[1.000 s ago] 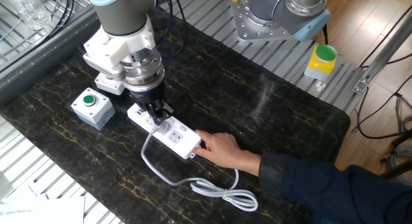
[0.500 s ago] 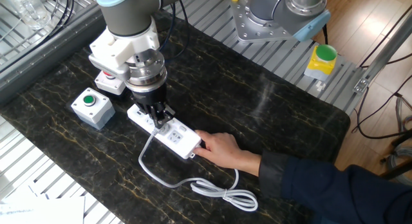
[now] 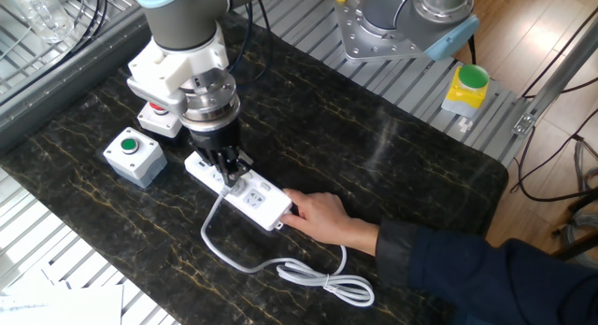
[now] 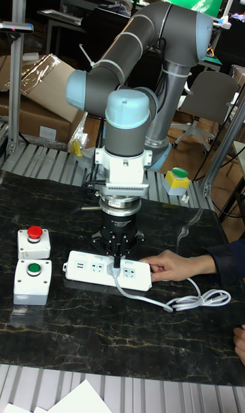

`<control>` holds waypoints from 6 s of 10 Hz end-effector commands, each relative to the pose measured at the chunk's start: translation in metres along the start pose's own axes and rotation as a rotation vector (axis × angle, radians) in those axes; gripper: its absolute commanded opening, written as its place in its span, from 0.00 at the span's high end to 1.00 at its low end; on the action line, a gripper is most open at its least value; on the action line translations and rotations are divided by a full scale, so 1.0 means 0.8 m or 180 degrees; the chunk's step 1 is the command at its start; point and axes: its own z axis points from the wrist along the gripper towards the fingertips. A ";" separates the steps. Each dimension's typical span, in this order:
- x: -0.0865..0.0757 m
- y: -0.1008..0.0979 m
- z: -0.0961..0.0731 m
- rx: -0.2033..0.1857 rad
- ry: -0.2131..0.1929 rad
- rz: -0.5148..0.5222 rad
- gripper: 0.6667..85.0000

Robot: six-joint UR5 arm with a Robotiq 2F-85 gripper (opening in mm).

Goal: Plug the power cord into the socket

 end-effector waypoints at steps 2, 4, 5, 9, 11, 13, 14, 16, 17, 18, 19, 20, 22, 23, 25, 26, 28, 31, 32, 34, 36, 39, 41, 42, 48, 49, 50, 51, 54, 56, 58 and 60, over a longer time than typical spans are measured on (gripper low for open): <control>0.013 -0.019 -0.037 0.0211 0.0217 0.0010 0.99; 0.019 -0.002 -0.048 0.0286 0.0374 0.0231 0.99; 0.018 -0.005 -0.048 0.0331 0.0362 0.0225 0.99; 0.005 0.015 -0.033 0.0165 0.0264 0.0208 0.85; 0.006 0.027 -0.023 0.0046 0.0248 0.0151 0.53; 0.002 0.031 -0.020 0.0011 0.0206 0.0191 0.53; 0.001 0.021 -0.018 0.0077 0.0171 0.0174 0.53; 0.002 0.010 -0.028 0.0205 0.0183 0.0214 0.57; 0.001 0.012 -0.036 0.0205 0.0178 0.0233 0.61; -0.001 0.014 -0.041 0.0202 0.0163 0.0237 0.61; -0.006 0.014 -0.040 0.0194 0.0128 0.0236 0.61; -0.009 0.011 -0.038 0.0214 0.0119 0.0230 0.61; -0.012 0.010 -0.038 0.0220 0.0096 0.0210 0.61; -0.019 0.007 -0.038 0.0239 0.0026 0.0176 0.61; -0.029 0.017 -0.038 0.0143 -0.0069 0.0184 0.58; -0.037 0.023 -0.038 0.0084 -0.0147 0.0187 0.55; -0.037 0.011 -0.038 0.0201 -0.0150 0.0207 0.54; -0.034 0.008 -0.002 0.0261 -0.0086 0.0185 0.55; -0.031 0.014 0.009 0.0225 -0.0064 0.0193 0.55; -0.020 0.011 0.016 0.0251 -0.0008 0.0184 0.56; -0.009 0.009 0.013 0.0248 0.0031 0.0171 0.57; -0.003 0.011 0.015 0.0262 0.0046 0.0195 0.58; -0.005 0.011 0.017 0.0258 0.0031 0.0195 0.60; -0.005 0.011 0.017 0.0258 0.0026 0.0200 0.62; -0.015 0.009 0.031 0.0264 -0.0063 0.0210 0.99; -0.018 0.005 0.039 0.0271 -0.0091 0.0198 0.99; -0.017 0.003 0.039 0.0266 -0.0086 0.0184 0.99; -0.017 0.003 0.039 0.0256 -0.0086 0.0180 0.99; -0.008 -0.004 -0.029 0.0227 0.0046 -0.0194 0.43; -0.014 -0.002 -0.061 0.0239 0.0030 -0.0337 0.25; -0.027 -0.004 -0.080 0.0173 -0.0028 -0.0241 0.34; -0.042 -0.004 -0.094 0.0056 -0.0140 -0.0054 0.98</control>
